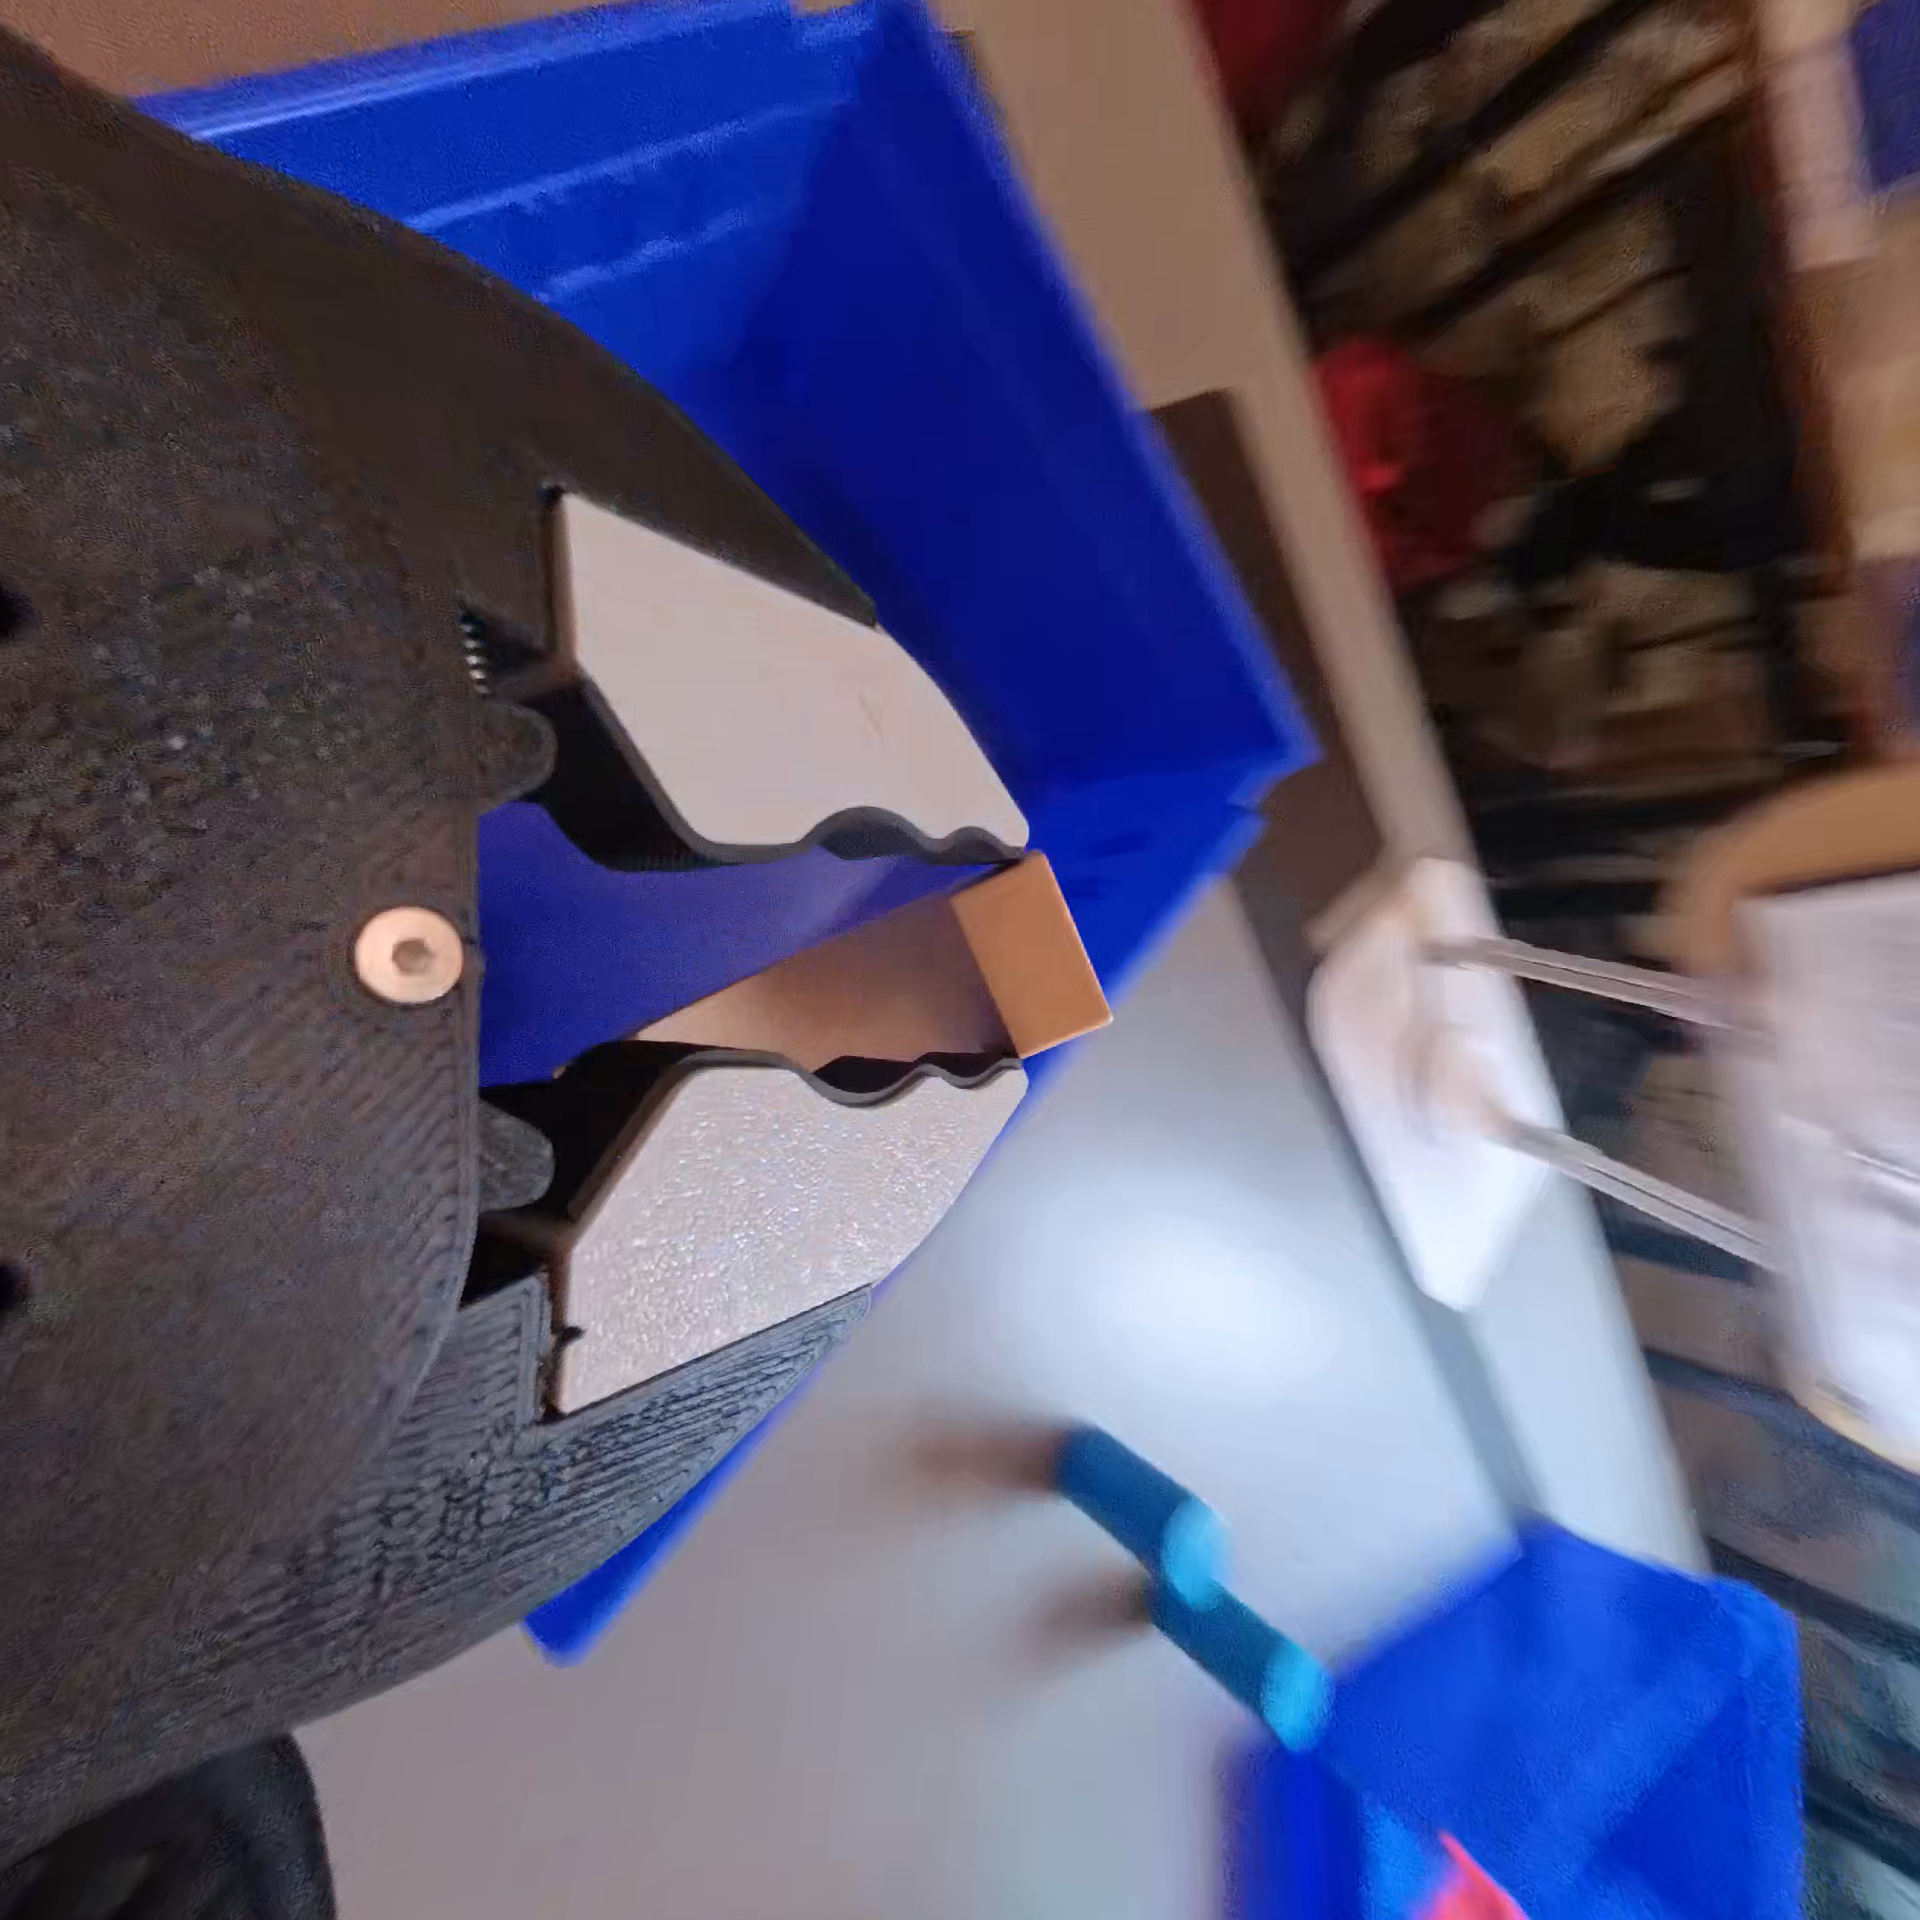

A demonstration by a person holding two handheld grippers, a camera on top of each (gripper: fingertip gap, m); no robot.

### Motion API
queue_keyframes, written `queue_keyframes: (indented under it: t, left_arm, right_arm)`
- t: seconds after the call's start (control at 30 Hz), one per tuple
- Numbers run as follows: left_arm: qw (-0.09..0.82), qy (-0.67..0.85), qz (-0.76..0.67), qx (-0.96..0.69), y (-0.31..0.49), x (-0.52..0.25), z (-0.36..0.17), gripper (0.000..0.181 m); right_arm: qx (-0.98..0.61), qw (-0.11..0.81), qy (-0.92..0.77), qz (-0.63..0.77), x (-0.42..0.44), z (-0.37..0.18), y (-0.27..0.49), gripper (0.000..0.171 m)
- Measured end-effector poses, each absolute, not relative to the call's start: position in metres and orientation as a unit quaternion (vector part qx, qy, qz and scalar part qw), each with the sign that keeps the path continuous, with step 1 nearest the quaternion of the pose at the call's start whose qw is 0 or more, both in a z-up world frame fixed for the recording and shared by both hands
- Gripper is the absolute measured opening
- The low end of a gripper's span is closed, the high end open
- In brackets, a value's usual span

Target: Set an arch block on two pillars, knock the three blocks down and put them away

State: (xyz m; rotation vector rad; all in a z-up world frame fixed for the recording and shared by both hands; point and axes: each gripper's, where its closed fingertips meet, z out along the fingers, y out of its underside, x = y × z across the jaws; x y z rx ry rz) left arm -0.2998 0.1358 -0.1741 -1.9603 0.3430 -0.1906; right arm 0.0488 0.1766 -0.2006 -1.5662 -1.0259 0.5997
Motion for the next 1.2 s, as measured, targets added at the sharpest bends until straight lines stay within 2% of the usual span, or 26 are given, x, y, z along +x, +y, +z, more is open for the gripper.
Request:
queue_keyframes:
  t: [0.1,0.2,0.4,0.43,0.5,0.6,0.77,0.93,1.07,1.2]
  left_arm:
    - [0.665,0.198,-0.197,-0.693,0.110,-0.247,-0.097,0.035]
    - [0.699,0.247,-0.317,-0.591,0.082,-0.181,-0.062,0.035]
    - [0.658,0.338,-0.461,-0.490,0.036,-0.048,-0.078,0.035]
    - [0.647,0.339,-0.479,-0.487,0.032,-0.035,-0.084,0.035]
    - [0.642,0.348,-0.476,-0.490,0.032,-0.021,-0.099,0.035]
    - [0.639,0.353,-0.480,-0.486,0.030,-0.016,-0.111,0.035]
    - [0.642,0.357,-0.442,-0.516,0.038,-0.026,-0.123,0.034]
    - [0.603,0.352,-0.379,-0.607,0.054,-0.036,-0.173,0.036]
    - [0.576,0.375,-0.336,-0.644,0.056,-0.031,-0.204,0.037]
    - [0.556,0.412,-0.303,-0.656,0.052,-0.024,-0.226,0.036]
  right_arm:
    - [-0.650,0.530,-0.444,0.314,0.030,-0.191,0.154,0.046]
    - [-0.607,0.482,-0.482,0.408,-0.002,-0.173,0.105,0.047]
    - [-0.506,0.372,-0.481,0.612,-0.042,-0.139,0.026,0.054]
    - [-0.494,0.354,-0.480,0.633,-0.043,-0.139,0.020,0.052]
    - [-0.474,0.321,-0.478,0.666,-0.040,-0.142,0.011,0.036]
    - [-0.471,0.286,-0.469,0.691,-0.036,-0.148,0.009,0.034]
    - [-0.502,0.315,-0.519,0.616,-0.027,-0.149,0.034,0.033]
    - [-0.574,0.382,-0.636,0.346,-0.002,-0.158,0.122,0.033]
    - [-0.591,0.328,-0.702,0.224,-0.006,-0.171,0.180,0.033]
    - [-0.590,0.276,-0.731,0.204,-0.029,-0.192,0.199,0.033]
